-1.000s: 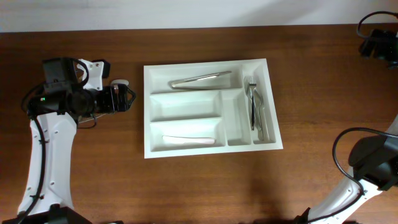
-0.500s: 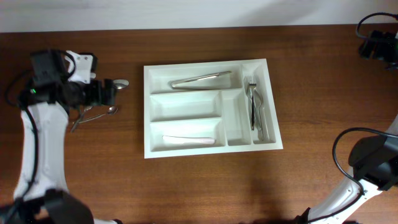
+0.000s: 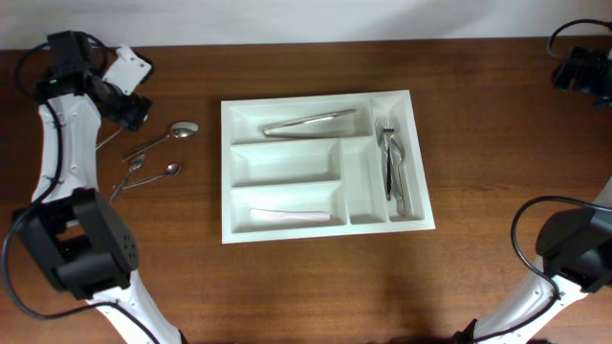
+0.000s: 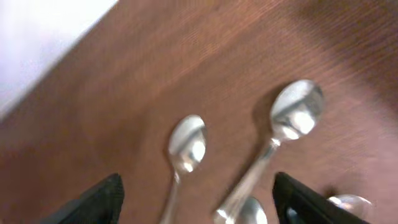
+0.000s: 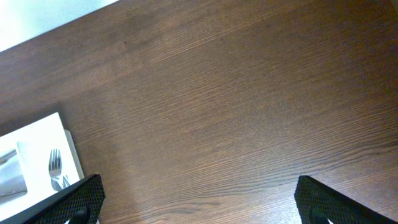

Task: Pack container
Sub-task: 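Lower left gripper and grasp a silver spoon by its handle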

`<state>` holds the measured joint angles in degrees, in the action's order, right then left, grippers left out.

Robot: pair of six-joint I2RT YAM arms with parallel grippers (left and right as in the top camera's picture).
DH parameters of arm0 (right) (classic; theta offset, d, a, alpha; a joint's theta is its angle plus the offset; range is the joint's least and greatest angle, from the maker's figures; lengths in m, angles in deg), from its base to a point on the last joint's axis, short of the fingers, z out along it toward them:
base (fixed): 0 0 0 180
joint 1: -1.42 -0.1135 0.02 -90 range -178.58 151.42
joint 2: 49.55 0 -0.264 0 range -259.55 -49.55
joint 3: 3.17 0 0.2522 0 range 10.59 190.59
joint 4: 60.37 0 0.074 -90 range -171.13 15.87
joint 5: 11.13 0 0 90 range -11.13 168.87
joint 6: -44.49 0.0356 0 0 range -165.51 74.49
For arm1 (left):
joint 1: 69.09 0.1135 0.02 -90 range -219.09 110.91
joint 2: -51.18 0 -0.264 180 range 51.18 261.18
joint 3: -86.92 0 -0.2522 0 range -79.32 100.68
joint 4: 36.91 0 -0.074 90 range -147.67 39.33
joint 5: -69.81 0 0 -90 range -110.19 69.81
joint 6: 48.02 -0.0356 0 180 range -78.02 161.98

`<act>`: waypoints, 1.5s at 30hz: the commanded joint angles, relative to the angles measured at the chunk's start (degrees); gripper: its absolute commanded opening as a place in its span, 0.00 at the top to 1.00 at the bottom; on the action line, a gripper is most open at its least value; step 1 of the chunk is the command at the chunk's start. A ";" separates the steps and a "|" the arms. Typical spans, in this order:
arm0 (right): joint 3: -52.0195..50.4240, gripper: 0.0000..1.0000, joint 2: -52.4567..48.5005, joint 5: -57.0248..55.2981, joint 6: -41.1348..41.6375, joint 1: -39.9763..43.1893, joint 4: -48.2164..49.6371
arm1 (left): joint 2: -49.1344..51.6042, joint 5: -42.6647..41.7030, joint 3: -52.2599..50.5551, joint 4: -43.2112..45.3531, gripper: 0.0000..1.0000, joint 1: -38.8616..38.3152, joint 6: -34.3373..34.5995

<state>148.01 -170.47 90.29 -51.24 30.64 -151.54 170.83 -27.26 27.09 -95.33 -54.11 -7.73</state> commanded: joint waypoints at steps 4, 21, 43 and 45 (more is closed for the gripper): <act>-0.28 0.01 0.42 -0.28 0.48 0.07 0.04 | 5.81 -2.62 1.49 1.81 0.16 -3.89 -16.50; -0.28 0.01 0.42 -0.28 0.48 0.07 0.04 | 15.26 7.15 1.49 2.60 0.22 -7.21 -18.05; -0.28 0.01 0.42 -0.28 0.48 0.07 0.02 | 15.32 7.02 1.49 -1.73 0.50 -7.21 -17.16; -0.28 0.01 0.42 -0.28 0.48 0.07 0.04 | 15.34 6.69 1.49 -2.25 0.50 -7.21 -16.72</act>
<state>148.01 -170.47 90.29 -51.24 30.64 -151.54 185.24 -20.14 27.83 -96.93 -61.17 -24.76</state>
